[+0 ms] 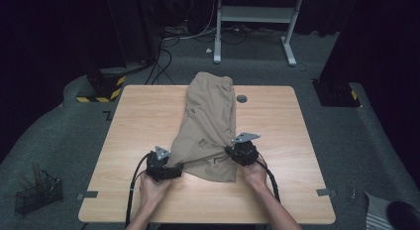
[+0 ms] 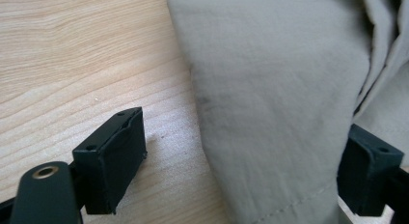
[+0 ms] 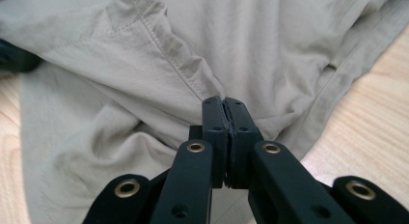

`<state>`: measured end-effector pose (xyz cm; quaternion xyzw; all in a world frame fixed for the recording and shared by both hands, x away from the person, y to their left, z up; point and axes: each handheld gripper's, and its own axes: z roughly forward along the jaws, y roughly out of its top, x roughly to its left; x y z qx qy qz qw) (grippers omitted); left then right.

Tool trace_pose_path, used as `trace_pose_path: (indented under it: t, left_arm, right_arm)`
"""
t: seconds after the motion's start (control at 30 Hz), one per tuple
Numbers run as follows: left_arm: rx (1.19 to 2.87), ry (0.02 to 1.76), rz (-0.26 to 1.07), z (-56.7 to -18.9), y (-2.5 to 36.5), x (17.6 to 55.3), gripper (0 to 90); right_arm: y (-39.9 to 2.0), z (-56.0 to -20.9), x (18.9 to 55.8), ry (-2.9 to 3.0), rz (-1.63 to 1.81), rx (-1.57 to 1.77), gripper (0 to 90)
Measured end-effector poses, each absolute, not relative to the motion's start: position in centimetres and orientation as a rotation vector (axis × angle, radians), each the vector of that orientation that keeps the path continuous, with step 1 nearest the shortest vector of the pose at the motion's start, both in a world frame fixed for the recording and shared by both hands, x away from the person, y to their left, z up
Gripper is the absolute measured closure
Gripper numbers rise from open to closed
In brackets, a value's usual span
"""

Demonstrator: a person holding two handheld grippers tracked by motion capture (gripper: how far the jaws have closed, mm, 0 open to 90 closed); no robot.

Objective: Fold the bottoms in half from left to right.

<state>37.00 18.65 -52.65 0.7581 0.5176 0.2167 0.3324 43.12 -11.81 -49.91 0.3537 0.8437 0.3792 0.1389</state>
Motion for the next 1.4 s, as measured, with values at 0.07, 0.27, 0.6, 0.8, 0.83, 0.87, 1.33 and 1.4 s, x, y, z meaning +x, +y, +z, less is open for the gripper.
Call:
trace_pose_path:
  t: [0.07, 0.27, 0.6, 0.8, 0.83, 0.87, 1.33, 1.4]
  left_arm:
    - [1.989, 1.344, 0.564, -52.6, 18.7, 36.9, 15.3]
    - [2.002, 1.341, 0.545, -52.5, 18.6, 37.0, 14.6]
    - [1.962, 1.313, 0.549, -51.2, 18.9, 36.9, 15.2]
    - [1.987, 1.305, 0.533, -51.1, 19.1, 36.5, 15.1]
    - [1.986, 1.316, 0.523, -51.3, 19.2, 36.5, 15.1]
    - [1.992, 1.323, 0.517, -51.4, 19.3, 36.5, 15.0]
    - [1.948, 1.349, 0.516, -51.0, 21.0, 35.6, 19.4]
    - [1.944, 1.345, 0.512, -50.8, 21.3, 35.5, 19.7]
  right_arm:
    - [-11.8, -50.3, 43.2, 2.446, 1.082, 1.03, 88.7]
    - [-12.2, -50.4, 43.5, 2.411, 1.106, 1.075, 88.7]
    - [-12.6, -48.8, 43.2, 2.354, 1.168, 1.057, 87.2]
    - [-12.9, -49.3, 43.3, 2.367, 1.127, 1.067, 88.0]
    - [-13.1, -49.5, 43.4, 2.367, 1.122, 1.089, 88.0]
    - [-13.4, -49.6, 43.6, 2.367, 1.118, 1.109, 88.0]
    - [-15.3, -50.0, 43.1, 2.335, 1.084, 1.178, 73.2]
    - [-15.1, -49.8, 43.0, 2.329, 1.093, 1.164, 69.4]
